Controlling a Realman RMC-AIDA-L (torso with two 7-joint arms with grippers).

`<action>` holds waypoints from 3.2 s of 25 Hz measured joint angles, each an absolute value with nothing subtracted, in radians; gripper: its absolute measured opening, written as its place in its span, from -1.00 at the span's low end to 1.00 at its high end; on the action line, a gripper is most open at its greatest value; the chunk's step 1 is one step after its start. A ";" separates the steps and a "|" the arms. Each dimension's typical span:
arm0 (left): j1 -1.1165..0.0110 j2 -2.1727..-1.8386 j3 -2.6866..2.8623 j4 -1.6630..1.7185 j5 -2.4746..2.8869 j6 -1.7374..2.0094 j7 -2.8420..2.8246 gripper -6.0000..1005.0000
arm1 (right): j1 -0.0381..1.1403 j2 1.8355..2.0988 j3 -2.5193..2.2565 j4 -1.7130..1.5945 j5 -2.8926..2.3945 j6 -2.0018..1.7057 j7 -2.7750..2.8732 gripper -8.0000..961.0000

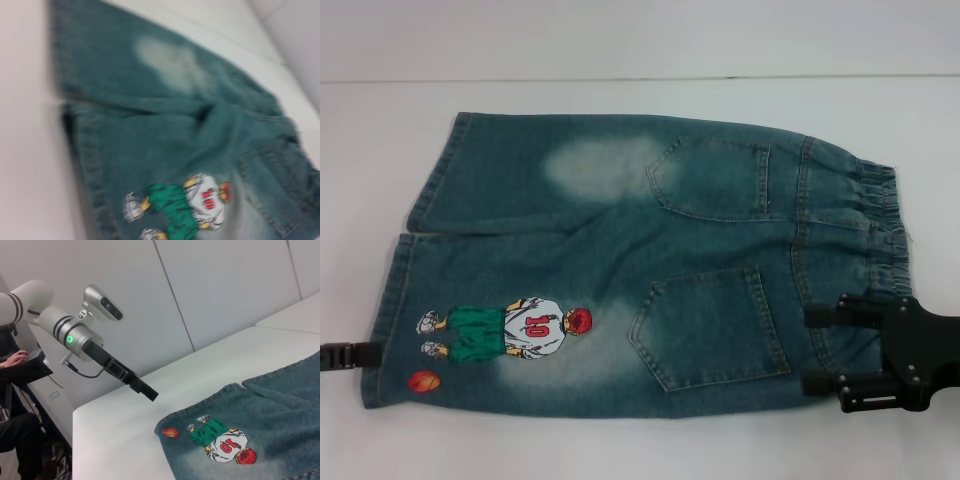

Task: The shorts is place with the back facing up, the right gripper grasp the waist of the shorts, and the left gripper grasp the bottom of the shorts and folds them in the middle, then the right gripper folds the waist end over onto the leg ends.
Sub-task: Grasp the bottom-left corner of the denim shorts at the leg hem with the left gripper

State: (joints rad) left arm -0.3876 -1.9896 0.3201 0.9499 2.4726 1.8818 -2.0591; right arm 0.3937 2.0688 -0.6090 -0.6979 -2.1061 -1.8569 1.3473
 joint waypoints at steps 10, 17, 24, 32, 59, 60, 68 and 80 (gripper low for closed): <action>-0.414 -1.985 0.334 0.937 2.561 1.844 -2.207 0.68 | 0.398 2.068 -0.609 -0.698 -2.106 -1.861 1.347 0.84; -0.431 -1.983 0.340 0.903 2.618 1.778 -2.216 0.68 | 0.403 2.068 -0.609 -0.698 -2.106 -1.856 1.347 0.83; -0.440 -1.982 0.357 0.879 2.619 1.746 -2.218 0.68 | 0.403 2.067 -0.609 -0.698 -2.106 -1.858 1.347 0.82; -0.443 -1.990 0.389 0.879 2.619 1.719 -2.221 0.68 | 0.402 2.068 -0.609 -0.698 -2.106 -1.855 1.347 0.80; -0.460 -1.998 0.419 0.837 2.617 1.720 -2.221 0.65 | 0.406 2.068 -0.609 -0.698 -2.106 -1.856 1.347 0.76; -0.460 -1.998 0.421 0.837 2.616 1.721 -2.221 0.64 | 0.406 2.068 -0.609 -0.698 -2.106 -1.856 1.347 0.76; -0.460 -1.999 0.421 0.837 2.612 1.721 -2.214 0.53 | 0.405 2.068 -0.609 -0.698 -2.106 -1.856 1.342 0.75; -0.460 -1.999 0.420 0.838 2.610 1.706 -2.199 -0.26 | 0.403 2.068 -0.607 -0.698 -2.106 -1.856 1.336 0.73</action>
State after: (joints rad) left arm -0.4601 -1.9989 0.4198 0.8382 2.6105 1.7061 -2.1991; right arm 0.4034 2.0676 -0.6068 -0.6979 -2.1061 -1.8561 1.3360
